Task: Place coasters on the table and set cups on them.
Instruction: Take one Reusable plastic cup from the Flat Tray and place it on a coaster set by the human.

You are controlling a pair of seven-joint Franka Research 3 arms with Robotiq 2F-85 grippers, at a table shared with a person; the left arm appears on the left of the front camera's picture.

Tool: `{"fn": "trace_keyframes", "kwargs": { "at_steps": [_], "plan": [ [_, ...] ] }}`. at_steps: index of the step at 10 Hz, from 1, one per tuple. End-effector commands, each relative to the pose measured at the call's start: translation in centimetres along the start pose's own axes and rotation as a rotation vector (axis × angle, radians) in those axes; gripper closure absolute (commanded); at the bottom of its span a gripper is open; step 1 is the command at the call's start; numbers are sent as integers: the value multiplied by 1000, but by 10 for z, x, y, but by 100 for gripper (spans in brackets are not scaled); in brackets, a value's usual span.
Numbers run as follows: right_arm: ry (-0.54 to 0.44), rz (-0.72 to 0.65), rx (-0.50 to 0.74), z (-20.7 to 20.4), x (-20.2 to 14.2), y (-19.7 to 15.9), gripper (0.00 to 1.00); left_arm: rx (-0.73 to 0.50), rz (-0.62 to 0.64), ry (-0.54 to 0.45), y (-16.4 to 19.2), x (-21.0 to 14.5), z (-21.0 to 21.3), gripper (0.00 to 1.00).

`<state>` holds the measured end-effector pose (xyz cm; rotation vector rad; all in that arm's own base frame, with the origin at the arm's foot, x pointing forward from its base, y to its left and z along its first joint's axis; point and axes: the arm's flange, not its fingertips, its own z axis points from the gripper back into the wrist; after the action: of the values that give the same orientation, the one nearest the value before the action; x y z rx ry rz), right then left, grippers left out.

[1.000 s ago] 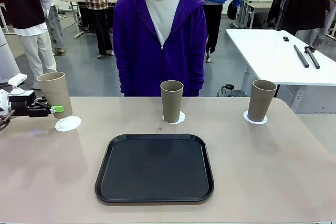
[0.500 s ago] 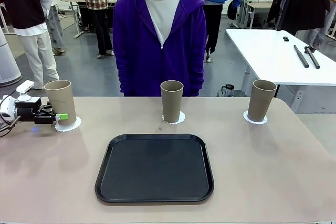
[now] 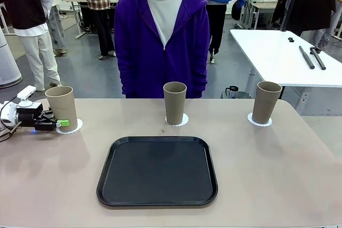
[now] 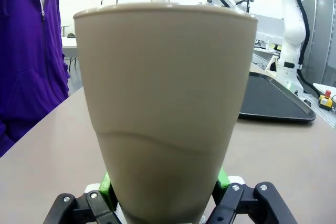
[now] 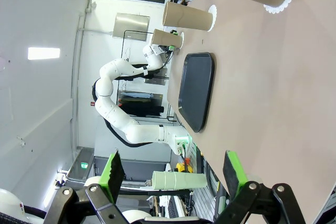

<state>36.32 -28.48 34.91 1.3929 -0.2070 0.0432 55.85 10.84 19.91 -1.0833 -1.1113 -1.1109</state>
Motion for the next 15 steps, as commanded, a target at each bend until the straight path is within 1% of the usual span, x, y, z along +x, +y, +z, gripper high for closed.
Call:
{"fn": "trace_keyframes", "kwargs": {
  "at_steps": [1,2,9,12,14,15],
  "plan": [
    [2,-8,3,0,-1,3,0,-50,-37,-9,2,-5,3,19],
    [2,-8,3,0,-1,3,0,-58,-33,-5,3,-4,2,0],
    [2,-8,3,0,-1,3,0,-76,-15,20,1,1,6,0],
    [2,-8,3,0,-1,3,0,-73,-7,106,-1,6,11,0],
    [2,-8,3,0,-1,3,0,-84,-1,144,-5,12,17,0],
    [2,-8,3,0,-1,3,0,-69,-4,175,-7,15,25,0]
  ]
}}
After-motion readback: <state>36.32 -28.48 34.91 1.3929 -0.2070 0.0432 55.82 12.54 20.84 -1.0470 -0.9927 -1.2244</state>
